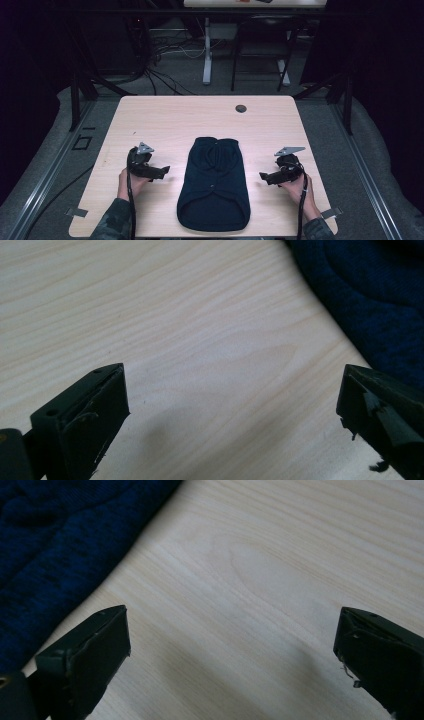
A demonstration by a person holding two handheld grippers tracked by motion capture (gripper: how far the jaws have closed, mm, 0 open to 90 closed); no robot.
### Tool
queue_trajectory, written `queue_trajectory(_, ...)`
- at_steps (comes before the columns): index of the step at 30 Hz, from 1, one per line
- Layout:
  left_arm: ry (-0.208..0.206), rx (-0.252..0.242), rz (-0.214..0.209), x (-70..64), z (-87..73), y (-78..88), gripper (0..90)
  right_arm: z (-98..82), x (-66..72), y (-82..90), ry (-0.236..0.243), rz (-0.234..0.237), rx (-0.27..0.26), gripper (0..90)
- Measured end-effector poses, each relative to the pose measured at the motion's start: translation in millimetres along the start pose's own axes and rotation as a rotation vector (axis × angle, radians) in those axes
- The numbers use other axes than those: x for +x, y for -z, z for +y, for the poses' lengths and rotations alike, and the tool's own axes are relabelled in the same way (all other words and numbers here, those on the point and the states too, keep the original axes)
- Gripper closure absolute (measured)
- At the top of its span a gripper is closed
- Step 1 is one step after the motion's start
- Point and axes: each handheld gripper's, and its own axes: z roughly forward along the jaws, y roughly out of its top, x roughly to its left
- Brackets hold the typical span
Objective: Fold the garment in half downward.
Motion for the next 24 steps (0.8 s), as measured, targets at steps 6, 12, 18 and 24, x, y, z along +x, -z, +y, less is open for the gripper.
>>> queue_trajectory(6,0.021,-0.019,-0.030,2.2,11.9,-3.3,0.1,12.1,5.3,0.4,0.014,0.034,0.005,1.8)
queue_trajectory(12,0.014,-0.010,-0.059,1.4,25.0,-9.2,0.2,22.7,8.8,-2.1,0.028,0.060,-0.005,1.4)
queue_trajectory(18,0.000,-0.011,-0.076,-1.7,39.8,-14.4,0.1,34.2,12.5,-5.6,0.040,0.081,0.000,1.3)
queue_trajectory(24,-0.028,-0.008,-0.100,-6.9,55.3,-19.8,0.1,45.9,16.7,-8.5,0.059,0.094,0.005,1.5)
